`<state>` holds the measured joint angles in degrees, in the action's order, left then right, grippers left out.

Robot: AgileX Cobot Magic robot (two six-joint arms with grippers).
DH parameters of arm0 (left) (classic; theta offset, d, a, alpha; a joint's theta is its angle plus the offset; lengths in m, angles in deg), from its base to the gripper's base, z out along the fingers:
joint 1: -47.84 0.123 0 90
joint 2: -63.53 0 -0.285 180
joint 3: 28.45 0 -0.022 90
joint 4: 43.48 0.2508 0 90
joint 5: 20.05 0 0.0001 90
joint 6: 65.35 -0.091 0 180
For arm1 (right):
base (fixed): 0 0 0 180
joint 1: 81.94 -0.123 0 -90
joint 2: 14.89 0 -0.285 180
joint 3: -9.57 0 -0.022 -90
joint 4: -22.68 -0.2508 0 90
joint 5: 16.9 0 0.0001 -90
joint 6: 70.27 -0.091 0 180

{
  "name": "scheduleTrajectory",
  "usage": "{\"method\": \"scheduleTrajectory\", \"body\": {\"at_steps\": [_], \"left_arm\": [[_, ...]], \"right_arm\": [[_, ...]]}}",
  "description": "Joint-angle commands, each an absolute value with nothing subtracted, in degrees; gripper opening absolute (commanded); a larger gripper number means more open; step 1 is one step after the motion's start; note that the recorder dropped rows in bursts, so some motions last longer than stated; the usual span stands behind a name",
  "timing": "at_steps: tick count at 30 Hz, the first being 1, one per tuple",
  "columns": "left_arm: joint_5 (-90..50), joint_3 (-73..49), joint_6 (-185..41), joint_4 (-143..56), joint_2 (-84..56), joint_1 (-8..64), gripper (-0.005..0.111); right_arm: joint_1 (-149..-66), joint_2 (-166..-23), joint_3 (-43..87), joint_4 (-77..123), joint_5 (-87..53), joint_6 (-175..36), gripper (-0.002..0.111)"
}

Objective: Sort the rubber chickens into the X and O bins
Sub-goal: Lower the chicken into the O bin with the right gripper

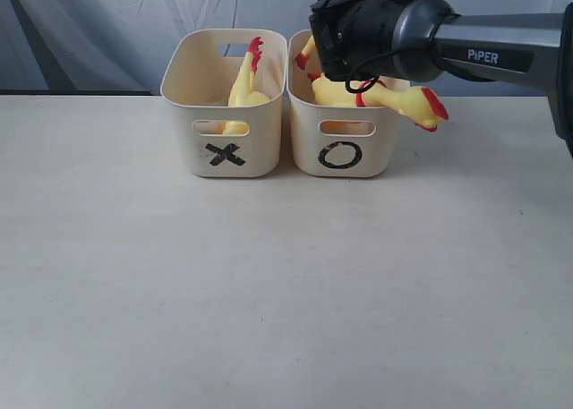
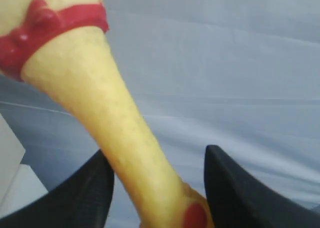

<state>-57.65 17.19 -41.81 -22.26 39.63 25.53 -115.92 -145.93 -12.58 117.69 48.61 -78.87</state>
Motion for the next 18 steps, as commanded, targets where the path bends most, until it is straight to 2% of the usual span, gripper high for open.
{"method": "scheduleTrajectory", "body": {"at_steps": [1, 4, 8, 18], "left_arm": [[-57.3, 17.5, -42.0, -21.8, 40.1, 25.5, 0.0], [-57.3, 17.5, -42.0, -21.8, 40.1, 25.5, 0.0], [-57.3, 17.5, -42.0, -21.6, 40.1, 25.5, 0.0], [-57.3, 17.5, -42.0, -21.5, 40.1, 25.5, 0.0]], "right_arm": [[-115.9, -145.0, -12.9, 118.2, 49.8, -79.7, 0.052], [-115.9, -145.0, -12.9, 116.9, 48.7, -80.3, 0.056], [-115.9, -145.0, -12.9, 116.8, 47.8, -80.3, 0.068], [-115.9, -145.0, -12.9, 114.9, 47.4, -80.3, 0.07]]}}
